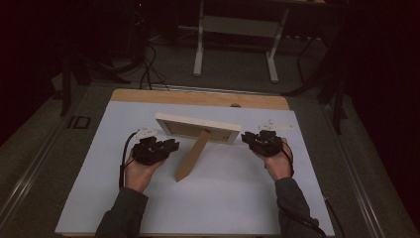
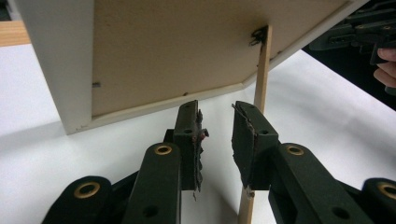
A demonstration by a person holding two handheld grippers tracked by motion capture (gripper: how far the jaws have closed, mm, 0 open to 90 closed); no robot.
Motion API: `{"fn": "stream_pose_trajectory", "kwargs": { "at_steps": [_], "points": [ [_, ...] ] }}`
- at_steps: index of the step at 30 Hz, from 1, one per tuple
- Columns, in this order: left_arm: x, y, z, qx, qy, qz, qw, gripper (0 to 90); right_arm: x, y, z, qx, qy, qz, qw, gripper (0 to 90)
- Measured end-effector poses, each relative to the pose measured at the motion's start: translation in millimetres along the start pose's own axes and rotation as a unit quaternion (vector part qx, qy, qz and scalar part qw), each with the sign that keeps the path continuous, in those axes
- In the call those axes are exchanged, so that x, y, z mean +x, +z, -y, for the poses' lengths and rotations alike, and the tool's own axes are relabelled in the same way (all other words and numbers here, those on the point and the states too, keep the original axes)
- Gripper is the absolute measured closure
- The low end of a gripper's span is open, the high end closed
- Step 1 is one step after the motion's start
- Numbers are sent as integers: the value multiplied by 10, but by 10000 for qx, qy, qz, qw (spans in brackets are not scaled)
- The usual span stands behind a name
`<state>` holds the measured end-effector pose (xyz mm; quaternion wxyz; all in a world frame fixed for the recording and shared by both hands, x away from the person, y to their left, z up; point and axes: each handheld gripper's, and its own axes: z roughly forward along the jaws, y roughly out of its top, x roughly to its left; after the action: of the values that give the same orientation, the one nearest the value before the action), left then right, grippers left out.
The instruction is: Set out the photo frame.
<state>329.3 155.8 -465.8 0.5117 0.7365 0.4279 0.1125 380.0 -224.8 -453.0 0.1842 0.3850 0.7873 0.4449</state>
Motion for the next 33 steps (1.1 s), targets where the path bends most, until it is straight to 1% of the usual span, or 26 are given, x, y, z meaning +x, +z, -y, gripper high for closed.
{"fn": "stream_pose_trajectory", "kwargs": {
  "at_steps": [1,3,5,7,9,12,14,15,17,20,24,29,33],
  "points": [
    [4,-2,-8,-6,-1,-16,10000,739,0,-2,-8,-12,0,6,10000,766],
    [12,-5,-26,-34,-32,21,10000,747,1,-4,-26,-57,45,25,10000,770],
    [12,-7,-47,-48,-41,12,10000,759,-1,-10,-47,-133,115,-22,9998,783],
    [9,-5,-69,-44,-49,-11,10000,768,4,-15,-69,-166,142,-16,9998,797],
    [-2,-1,-89,-43,-28,-84,10000,779,11,-15,-87,-192,136,7,9997,806],
    [-13,5,-127,-58,-5,-163,9999,812,11,-22,-108,-278,268,-86,9992,834],
    [-21,10,-157,-76,2,-221,9997,842,10,-27,-124,-330,331,-91,9989,863],
    [-24,11,-172,-90,-23,-237,9997,862,12,-29,-133,-326,323,-73,9989,885],
    [-30,11,-203,-107,-53,-273,9996,900,23,-30,-154,-342,301,-40,9990,897],
    [-52,13,-244,-133,-90,-350,9993,900,49,-39,-197,-379,230,-47,9990,898],
    [-67,39,-286,-114,-50,-421,9990,900,74,-43,-247,-428,203,-59,9989,898],
    [-66,67,-309,-155,-70,-495,9986,900,89,-32,-294,-448,195,-116,9987,898],
    [-51,89,-312,-204,-146,-587,9980,900,93,-21,-325,-474,204,-135,9986,898]
  ]
}}
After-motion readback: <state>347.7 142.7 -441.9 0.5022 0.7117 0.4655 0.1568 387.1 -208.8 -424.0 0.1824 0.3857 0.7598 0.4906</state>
